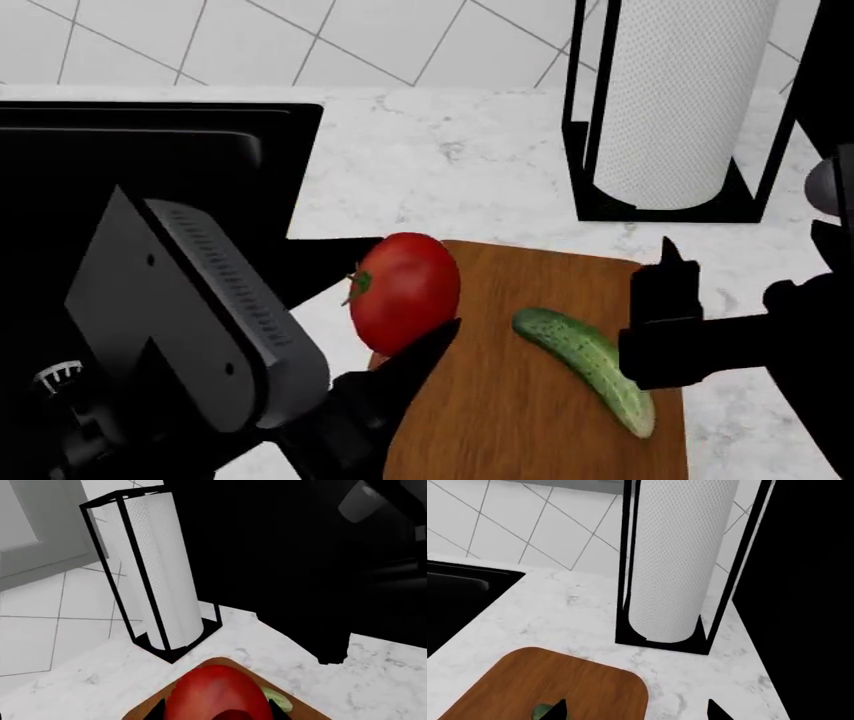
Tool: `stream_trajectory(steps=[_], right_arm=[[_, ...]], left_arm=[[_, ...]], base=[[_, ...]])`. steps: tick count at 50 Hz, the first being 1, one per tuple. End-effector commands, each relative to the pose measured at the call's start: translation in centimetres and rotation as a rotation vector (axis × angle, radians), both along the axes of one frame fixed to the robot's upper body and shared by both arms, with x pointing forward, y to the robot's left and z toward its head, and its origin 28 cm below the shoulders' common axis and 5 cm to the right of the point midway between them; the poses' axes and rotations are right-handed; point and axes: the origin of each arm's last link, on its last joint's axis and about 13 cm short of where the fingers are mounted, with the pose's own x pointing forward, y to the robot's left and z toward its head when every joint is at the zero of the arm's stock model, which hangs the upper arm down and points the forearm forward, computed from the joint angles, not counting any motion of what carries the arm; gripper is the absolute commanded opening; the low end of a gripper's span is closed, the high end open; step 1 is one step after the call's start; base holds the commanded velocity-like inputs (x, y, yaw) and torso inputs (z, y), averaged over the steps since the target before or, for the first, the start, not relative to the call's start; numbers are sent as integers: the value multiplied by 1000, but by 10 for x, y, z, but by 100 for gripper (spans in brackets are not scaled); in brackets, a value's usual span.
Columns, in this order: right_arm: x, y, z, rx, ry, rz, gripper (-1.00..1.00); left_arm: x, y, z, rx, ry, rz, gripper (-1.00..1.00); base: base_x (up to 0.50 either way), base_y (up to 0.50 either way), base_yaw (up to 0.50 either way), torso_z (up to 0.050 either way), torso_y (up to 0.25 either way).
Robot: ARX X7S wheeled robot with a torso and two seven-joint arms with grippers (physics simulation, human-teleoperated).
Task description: Pick the vegetables from the sink and place them on the cutting board.
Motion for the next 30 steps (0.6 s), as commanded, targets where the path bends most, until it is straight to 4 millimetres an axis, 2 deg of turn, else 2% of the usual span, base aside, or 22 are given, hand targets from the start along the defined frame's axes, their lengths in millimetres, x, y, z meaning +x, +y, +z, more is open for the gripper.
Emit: stream_trajectory(steps=[1,15,30], right_arm=[[0,-4,6,38,-38,-41,100],[-2,-6,4,56,-40,-44,100],[-1,-6,2,66,-37,-41,100]], left_arm=[[11,-10,-9,-17,128,-57,-100],[12,-20,-18,23,154,-75,-100],[16,-20,-27,65,179,-38,-100]], base=[[0,0,0,0,0],[0,0,0,0,1],[0,0,0,0,0]])
